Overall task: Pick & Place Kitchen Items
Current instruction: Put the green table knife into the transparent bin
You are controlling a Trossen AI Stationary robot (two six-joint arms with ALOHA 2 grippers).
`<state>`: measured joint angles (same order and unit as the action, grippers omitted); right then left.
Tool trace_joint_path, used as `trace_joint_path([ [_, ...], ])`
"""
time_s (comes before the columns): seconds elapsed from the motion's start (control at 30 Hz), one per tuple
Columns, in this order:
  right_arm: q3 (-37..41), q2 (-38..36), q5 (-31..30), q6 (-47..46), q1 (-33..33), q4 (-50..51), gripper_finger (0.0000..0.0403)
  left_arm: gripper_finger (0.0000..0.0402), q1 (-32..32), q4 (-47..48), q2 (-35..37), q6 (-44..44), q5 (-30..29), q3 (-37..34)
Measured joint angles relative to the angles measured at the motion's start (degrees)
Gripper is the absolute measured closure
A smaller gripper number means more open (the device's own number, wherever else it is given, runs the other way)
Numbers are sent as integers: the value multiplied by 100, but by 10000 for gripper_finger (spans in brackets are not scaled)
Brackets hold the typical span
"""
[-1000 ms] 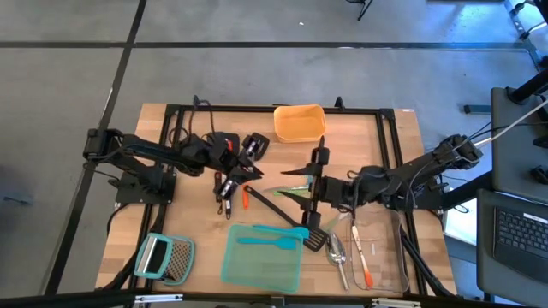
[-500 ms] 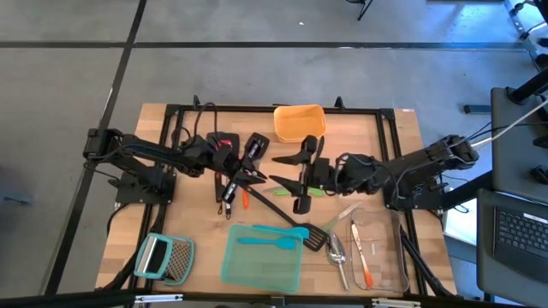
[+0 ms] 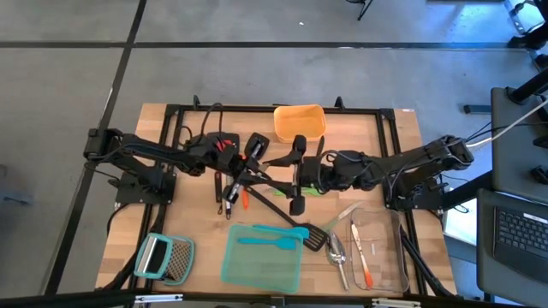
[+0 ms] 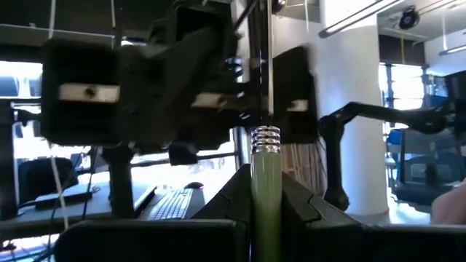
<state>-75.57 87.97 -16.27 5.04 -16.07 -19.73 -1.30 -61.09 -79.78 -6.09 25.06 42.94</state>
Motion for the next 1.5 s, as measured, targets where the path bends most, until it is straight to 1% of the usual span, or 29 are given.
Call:
trace_joint_path([
  [0.27,-248,373,-2,101,79,82,204,384,2,4,-44,39,-3,0],
  [0.4,-260,397,-17,84,106,83,219,384,2,6,-44,46,2,0],
  [0.5,-260,397,-16,72,84,79,248,384,2,10,-44,48,4,0],
  [0.6,-262,397,-15,61,65,52,290,384,2,7,-44,79,4,0],
  [0.67,-262,397,-18,11,65,111,326,384,2,8,-44,87,7,0],
  [0.73,-262,397,-23,-15,67,184,371,384,2,25,-44,88,22,0],
  [0.8,-267,397,-267,6,43,208,391,384,-4,49,-44,90,-67,0],
  [0.87,-267,395,-762,80,-47,224,397,381,-9,110,-44,85,-232,0],
  [0.97,-264,397,-1386,393,-212,260,399,357,2,204,-44,8,-396,0],
  [1.17,-577,397,-2003,631,-465,667,400,301,-37,414,-40,70,-489,0],
  [1.3,-933,397,-2400,549,-629,1363,401,254,-79,738,83,88,-592,0],
  [1.4,-1211,395,-2756,330,-742,1895,401,216,-144,1184,232,144,-942,0],
  [1.5,-1409,395,-3261,117,-825,2459,402,186,-151,1650,373,406,-1674,0],
])
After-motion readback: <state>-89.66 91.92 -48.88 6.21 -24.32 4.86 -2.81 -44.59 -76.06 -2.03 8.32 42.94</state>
